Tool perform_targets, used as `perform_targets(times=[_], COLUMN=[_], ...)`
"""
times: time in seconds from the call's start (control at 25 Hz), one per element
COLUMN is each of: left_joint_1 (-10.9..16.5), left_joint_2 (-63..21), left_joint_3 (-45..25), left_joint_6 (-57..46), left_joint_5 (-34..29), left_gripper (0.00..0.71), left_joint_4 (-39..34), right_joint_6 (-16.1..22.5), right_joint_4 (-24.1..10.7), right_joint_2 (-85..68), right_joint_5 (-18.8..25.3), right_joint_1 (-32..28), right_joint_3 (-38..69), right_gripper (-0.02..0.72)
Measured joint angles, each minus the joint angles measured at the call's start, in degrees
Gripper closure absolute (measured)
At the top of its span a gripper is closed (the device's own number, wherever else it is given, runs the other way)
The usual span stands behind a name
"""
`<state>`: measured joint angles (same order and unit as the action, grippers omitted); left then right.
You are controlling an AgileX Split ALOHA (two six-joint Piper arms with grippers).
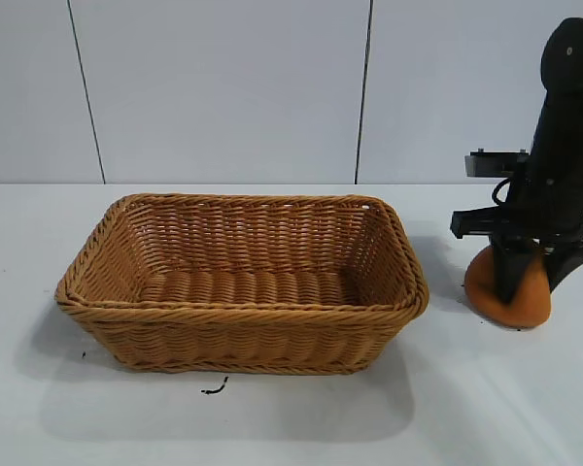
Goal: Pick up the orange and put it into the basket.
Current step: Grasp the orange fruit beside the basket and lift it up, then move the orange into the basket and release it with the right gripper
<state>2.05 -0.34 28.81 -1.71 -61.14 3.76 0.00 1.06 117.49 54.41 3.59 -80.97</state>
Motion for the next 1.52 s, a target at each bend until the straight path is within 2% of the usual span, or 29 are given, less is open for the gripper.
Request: perform_targets(times=[0.4,0.44,0.56,0.68,0.92,1.2,1.4,1.52], left_joint_1=[0.0,0.0,0.0,0.0,0.0,0.0,0.0,0.0], left_joint_2=[0.0,0.0,0.0,0.0,0.0,0.0,0.0,0.0], left_joint_3=[0.0,0.0,0.0,0.0,0.0,0.0,0.0,0.0], left_joint_6=[0.0,0.0,0.0,0.0,0.0,0.0,0.0,0.0], left_joint_5=[0.0,0.0,0.0,0.0,0.0,0.0,0.0,0.0], left_gripper=[0.014,0.014,0.014,0.014,0.014,0.014,0.014,0.014], left_joint_4=[0.0,0.0,0.0,0.0,0.0,0.0,-0.03,-0.07], right_joint_6=[-0.4,-0.4,-0.86,-1.09,-1.14,-0.61,0.95,2.26], right_joint_4=[0.86,0.86,1.41,2.34,2.83,3.25,3.27,3.21], right_joint_2=[-7.44,-7.44,-7.44,-7.5,-7.44,-3.4,2.79,6.7], right_joint_5=[11.89,11.89,14.25,14.6,12.53,5.56,-1.38,-2.5], right_joint_1=[1.1,1.1,3.85,9.76,19.96,30.54,33.43,33.58], right_joint_3=[-10.59,-10.59,-14.17,-17.49,-18.17,-18.28,-18.28,-18.28], right_gripper=[0.659,0.659,0.659,0.659,0.659,0.659,0.659,0.659])
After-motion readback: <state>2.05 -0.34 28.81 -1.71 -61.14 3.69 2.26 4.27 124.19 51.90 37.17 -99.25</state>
